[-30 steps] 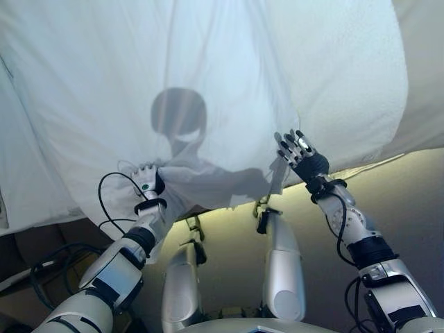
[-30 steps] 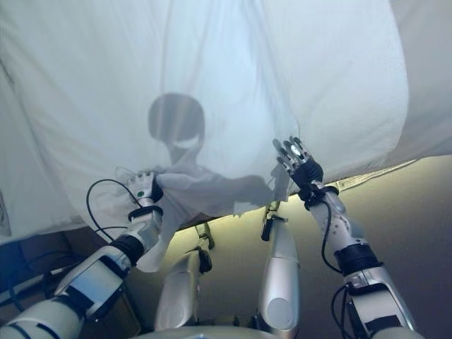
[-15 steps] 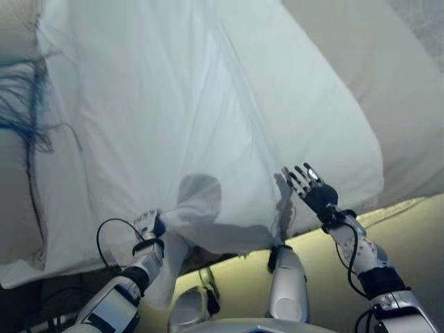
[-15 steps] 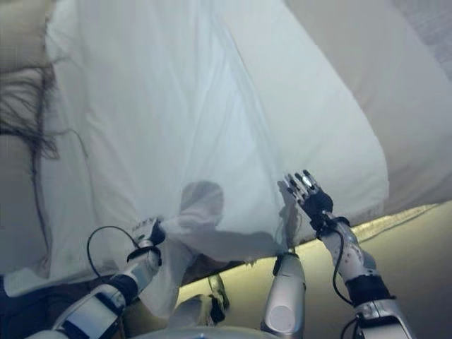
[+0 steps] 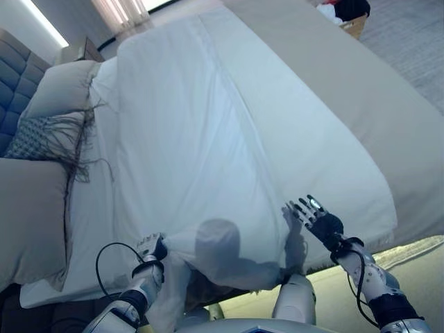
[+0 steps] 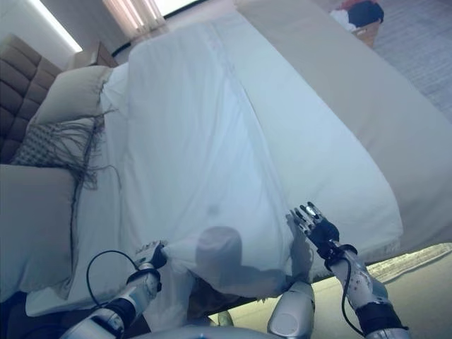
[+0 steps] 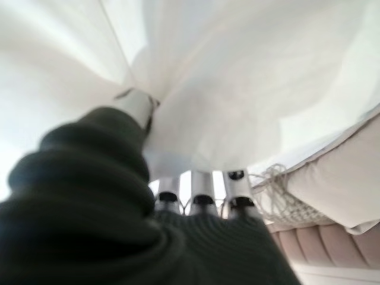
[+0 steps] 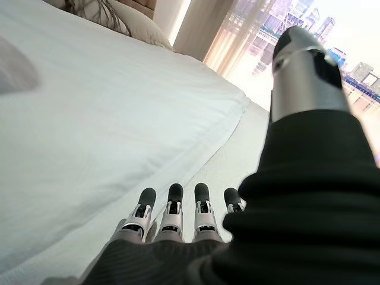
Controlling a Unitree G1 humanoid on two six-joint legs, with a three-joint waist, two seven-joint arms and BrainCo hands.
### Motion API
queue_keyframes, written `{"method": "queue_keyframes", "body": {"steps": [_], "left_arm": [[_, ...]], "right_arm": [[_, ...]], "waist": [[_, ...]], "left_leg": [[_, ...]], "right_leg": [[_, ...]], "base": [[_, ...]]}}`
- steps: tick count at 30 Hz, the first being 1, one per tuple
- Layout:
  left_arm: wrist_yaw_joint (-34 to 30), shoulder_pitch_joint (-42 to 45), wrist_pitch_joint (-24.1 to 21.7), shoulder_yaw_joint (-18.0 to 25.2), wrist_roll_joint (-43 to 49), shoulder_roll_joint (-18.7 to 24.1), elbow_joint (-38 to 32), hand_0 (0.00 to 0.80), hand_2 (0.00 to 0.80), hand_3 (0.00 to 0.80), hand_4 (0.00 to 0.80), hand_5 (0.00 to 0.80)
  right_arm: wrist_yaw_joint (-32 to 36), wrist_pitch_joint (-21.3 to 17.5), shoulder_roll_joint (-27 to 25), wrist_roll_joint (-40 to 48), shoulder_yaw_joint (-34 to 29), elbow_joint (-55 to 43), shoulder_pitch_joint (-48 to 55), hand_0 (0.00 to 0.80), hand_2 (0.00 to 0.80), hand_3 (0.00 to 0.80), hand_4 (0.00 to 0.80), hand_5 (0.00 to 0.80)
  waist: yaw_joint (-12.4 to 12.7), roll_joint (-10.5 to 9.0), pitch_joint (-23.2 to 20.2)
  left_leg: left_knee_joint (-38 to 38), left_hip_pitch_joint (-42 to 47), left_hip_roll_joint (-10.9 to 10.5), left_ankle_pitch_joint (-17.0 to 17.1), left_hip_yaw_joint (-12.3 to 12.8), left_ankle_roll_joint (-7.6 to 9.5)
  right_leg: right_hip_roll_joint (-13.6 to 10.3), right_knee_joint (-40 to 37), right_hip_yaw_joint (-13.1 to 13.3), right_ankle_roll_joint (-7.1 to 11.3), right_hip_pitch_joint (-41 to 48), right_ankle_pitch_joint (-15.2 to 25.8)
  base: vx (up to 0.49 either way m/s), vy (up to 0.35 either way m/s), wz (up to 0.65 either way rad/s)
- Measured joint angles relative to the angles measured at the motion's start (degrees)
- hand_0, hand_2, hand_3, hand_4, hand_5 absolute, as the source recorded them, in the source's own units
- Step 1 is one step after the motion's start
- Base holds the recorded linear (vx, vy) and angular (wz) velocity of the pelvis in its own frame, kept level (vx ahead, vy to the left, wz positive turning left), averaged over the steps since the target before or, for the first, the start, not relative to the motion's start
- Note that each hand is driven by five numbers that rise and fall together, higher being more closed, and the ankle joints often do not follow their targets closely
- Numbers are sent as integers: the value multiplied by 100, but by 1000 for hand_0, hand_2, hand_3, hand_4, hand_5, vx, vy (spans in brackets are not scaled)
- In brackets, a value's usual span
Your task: Make the bed neatly
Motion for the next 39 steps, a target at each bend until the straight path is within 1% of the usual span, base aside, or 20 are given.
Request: {"method": "queue_keyframes", "body": {"steps": [4,5,9,10,12,15,19,21,22,23,24,26,27,28,29,30,31,32,35,39], "left_arm": [[10,188,-35,-14,0,-8,-1,0,0,0,0,0],[4,265,-34,-17,0,-10,-1,0,0,0,0,0],[-39,707,-10,-20,-19,-6,73,0,0,0,0,0],[-33,791,-6,-20,-75,-3,87,0,0,0,0,0],[56,880,-15,-4,-392,36,114,0,0,0,0,0],[353,888,-124,33,-885,163,84,0,0,0,0,0],[589,778,-316,-38,-1103,302,-133,0,0,0,0,0],[659,484,-367,-172,-1335,276,-322,0,0,0,0,0],[725,301,-368,-238,-1437,284,-413,0,0,0,0,0],[794,132,-359,-251,-1532,290,-503,0,0,0,0,0],[894,-63,-355,-297,-1618,314,-551,0,0,0,0,0],[1107,-479,-332,-334,-1643,417,-611,0,0,0,0,0],[1178,-747,-303,-365,-1643,502,-635,0,0,0,0,0],[1244,-992,-251,-416,-1642,584,-633,0,0,0,0,0],[1337,-1206,-202,-433,-1640,649,-628,0,0,0,0,0],[1425,-1375,-169,-437,-1639,664,-623,0,0,0,0,0],[1517,-1547,-132,-507,-1636,662,-621,0,0,0,0,0],[1589,-1663,-126,-537,-1613,658,-621,0,0,0,0,0],[1700,-1753,-86,-544,-1337,652,-702,0,0,0,0,0],[1622,-1744,279,-743,-1134,664,-696,0,0,0,0,0]], "right_arm": [[-63,-35,18,19,5,0,44,0,0,0,0,0],[-81,-48,47,20,12,0,44,0,0,0,0,0],[-92,-168,195,26,13,1,94,0,0,0,0,0],[-89,-177,199,27,12,6,153,0,0,0,0,0],[-86,-172,209,27,16,24,200,0,0,0,0,0],[-20,-167,210,26,15,29,197,0,0,0,0,0],[20,-152,117,25,10,24,146,0,0,0,0,0],[16,-160,-76,29,9,17,-7,0,0,0,0,0],[15,-168,-133,45,15,21,-63,0,0,0,0,0],[18,-202,-141,101,52,48,-143,0,0,0,0,0],[25,-285,-148,216,125,55,-206,0,0,0,0,0],[31,-655,-95,524,578,157,-574,0,0,0,0,0],[32,-841,20,637,736,160,-790,0,0,0,0,0],[28,-1029,144,727,854,158,-1013,0,0,0,0,0],[21,-1212,251,796,939,142,-1250,0,0,0,0,0],[14,-1371,308,825,947,127,-1436,0,0,0,0,0],[5,-1524,294,845,937,122,-1644,0,0,0,0,0],[-20,-1626,262,873,924,119,-1822,0,0,0,0,0],[-109,-1669,160,873,922,112,-2218,0,0,0,0,0],[-207,-1629,142,871,822,-74,-2271,0,0,0,0,0]], "waist": [[21,-64,-8],[35,-124,-12],[92,-243,-41],[160,-276,-43],[173,-306,-36],[161,-294,-39],[157,-240,9],[143,-174,183],[160,-137,247],[155,-156,364],[168,-194,494],[182,-342,798],[189,-457,1050],[195,-632,1290],[196,-822,1452],[212,-930,1568],[233,-942,1706],[278,-905,1839],[309,-738,2069],[308,-735,2077]], "left_leg": [[8,-68,90,0,-40,0],[5,-70,110,0,-47,1],[4,-62,132,-1,-99,2],[-6,-58,131,-1,-99,3],[-43,-62,127,-4,-100,4],[-150,-62,95,-25,-101,31],[-37,-336,-57,-42,-131,9],[233,-712,-143,-89,-194,-89],[430,-991,-138,-126,-267,-140],[591,-1227,-97,-87,-284,-217],[779,-1486,-43,-103,-377,-236],[1086,-2079,255,-153,-693,-245],[1162,-2245,389,-151,-793,-246],[1236,-2387,496,-146,-888,-240],[1291,-2569,577,-113,-914,-221],[1316,-2716,615,-43,-910,-269],[1361,-2857,638,-10,-914,-313],[1425,-2957,642,-12,-913,-313],[1490,-3159,629,-15,-900,-317],[1498,-3222,596,-59,-887,-323]], "right_leg": [[10,13,-179,-49,61,-28],[26,20,-193,-59,64,-35],[34,23,-223,-54,100,-49],[31,21,-226,-43,103,-55],[21,22,-229,-35,127,-53],[-10,30,-221,-2,125,-35],[-197,177,-86,42,-167,-7],[-335,370,53,62,-568,16],[-371,445,75,54,-787,18],[-364,520,85,29,-970,35],[-318,557,88,-109,-1129,58],[-29,536,19,-210,-1454,113],[96,532,-54,-282,-1507,146],[223,527,-61,-296,-1586,154],[312,498,-63,-341,-1724,176],[357,466,-77,-429,-1862,231],[400,406,-78,-540,-1950,312],[417,356,-70,-572,-2019,378],[422,223,-54,-479,-2138,508],[442,55,-12,-481,-2181,611]], "base": [[-17,-134,19],[24,-103,9],[28,-32,5],[35,40,10],[40,80,20],[18,155,19],[-127,146,4],[-267,-120,9],[-338,-360,16],[-382,-518,20],[-292,-427,17],[-253,-248,6],[-237,-122,-1],[-196,-18,0],[-155,49,-1],[-160,82,-3],[-136,107,-6],[-96,105,-7],[-62,97,-4],[-15,127,-7]]}}
